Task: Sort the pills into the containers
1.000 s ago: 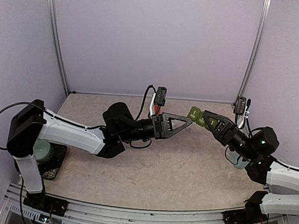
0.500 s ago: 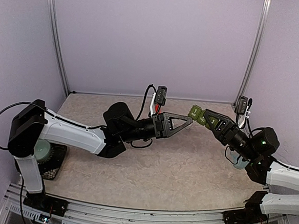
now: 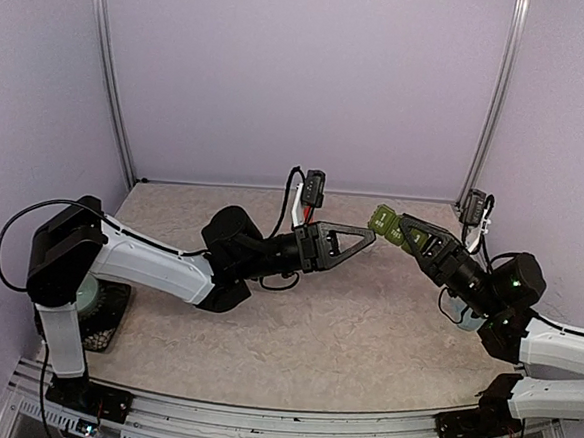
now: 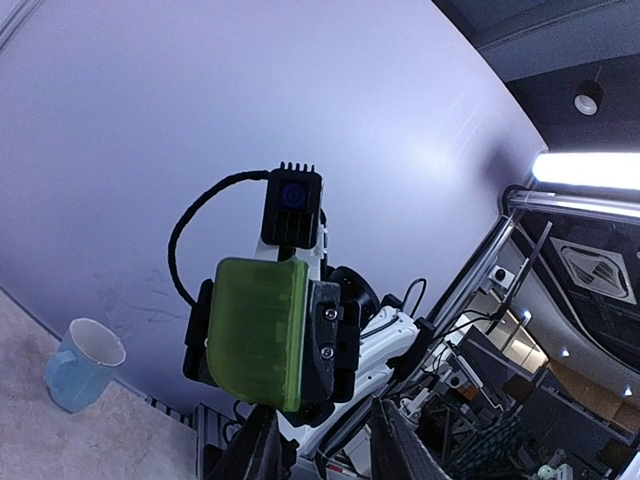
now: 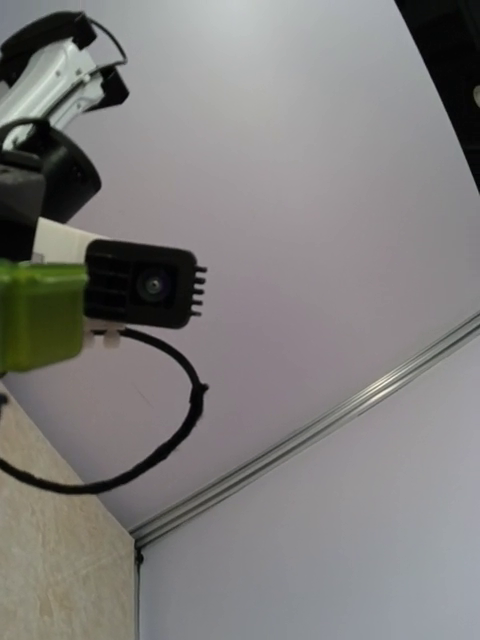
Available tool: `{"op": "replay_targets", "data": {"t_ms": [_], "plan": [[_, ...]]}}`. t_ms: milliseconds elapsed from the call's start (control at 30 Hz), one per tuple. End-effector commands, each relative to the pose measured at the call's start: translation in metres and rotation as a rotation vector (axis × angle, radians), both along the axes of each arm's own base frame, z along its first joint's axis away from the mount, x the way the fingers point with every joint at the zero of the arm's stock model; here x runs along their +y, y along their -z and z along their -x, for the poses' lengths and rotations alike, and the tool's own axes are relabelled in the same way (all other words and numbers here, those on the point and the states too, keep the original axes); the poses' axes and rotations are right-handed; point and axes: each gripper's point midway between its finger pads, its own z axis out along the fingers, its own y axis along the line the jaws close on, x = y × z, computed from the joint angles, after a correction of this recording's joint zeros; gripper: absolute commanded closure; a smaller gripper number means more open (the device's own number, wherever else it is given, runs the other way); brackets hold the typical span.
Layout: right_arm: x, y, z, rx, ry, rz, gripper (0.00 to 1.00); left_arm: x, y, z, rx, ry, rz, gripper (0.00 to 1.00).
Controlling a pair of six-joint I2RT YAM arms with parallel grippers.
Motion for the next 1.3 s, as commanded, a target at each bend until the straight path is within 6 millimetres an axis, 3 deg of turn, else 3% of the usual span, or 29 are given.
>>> {"op": "replay_targets", "data": {"t_ms": [0,400,500,667,767,900,1267], "plan": [[-0.003,0.049,-0.024,0.171,0.097,0.083,0.94,0.020,-0.058,0.048,-0.165,0.139,0.213,0.69],[-0.005,0.068,-0.034,0.258,0.119,0.060,0.93,0.026,-0.061,0.061,-0.168,0.203,0.291,0.71],[-0.009,0.059,-0.030,0.239,0.121,0.033,0.93,0.031,-0.056,0.046,-0.130,0.128,0.249,0.68],[-0.027,0.035,-0.021,0.186,0.153,-0.054,0.92,0.046,-0.029,0.015,-0.029,-0.055,0.171,0.60],[-0.029,0.019,-0.012,0.151,0.118,-0.111,0.92,0.041,-0.016,0.011,0.000,-0.042,0.143,0.57],[-0.018,0.007,-0.002,0.130,0.012,-0.131,0.91,0.031,-0.008,0.006,0.037,-0.014,0.140,0.57],[-0.011,0.002,0.009,0.101,-0.093,-0.193,0.89,0.012,-0.002,0.005,0.058,0.054,0.158,0.56]]}}
